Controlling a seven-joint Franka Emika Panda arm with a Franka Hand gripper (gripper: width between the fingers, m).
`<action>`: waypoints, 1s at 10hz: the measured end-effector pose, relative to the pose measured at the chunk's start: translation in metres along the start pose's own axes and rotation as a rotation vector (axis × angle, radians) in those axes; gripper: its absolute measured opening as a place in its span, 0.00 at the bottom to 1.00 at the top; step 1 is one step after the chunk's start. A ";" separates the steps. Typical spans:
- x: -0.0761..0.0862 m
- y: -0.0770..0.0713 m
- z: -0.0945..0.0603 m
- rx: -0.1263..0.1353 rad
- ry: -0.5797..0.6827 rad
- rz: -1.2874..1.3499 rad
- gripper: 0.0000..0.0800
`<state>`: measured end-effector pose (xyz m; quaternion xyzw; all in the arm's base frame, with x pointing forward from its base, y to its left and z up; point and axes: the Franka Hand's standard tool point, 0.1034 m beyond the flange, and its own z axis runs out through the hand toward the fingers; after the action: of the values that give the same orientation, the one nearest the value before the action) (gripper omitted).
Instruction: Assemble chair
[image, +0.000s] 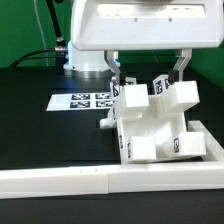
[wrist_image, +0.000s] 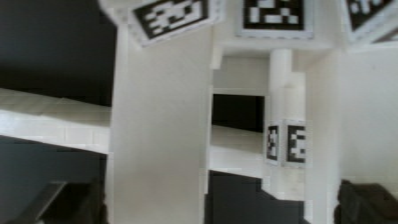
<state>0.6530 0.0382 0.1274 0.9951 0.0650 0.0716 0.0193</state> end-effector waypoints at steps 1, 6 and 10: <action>0.004 0.002 0.001 -0.004 0.003 0.000 0.81; 0.012 0.008 0.002 -0.010 0.014 0.004 0.81; 0.023 0.012 0.000 -0.023 0.056 0.006 0.81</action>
Offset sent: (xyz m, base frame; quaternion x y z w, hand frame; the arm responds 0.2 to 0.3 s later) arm 0.0210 -0.0012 -0.0027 0.0011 -0.0008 -0.0203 0.9998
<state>0.6772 0.0296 0.1313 0.9926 0.0616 0.1001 0.0288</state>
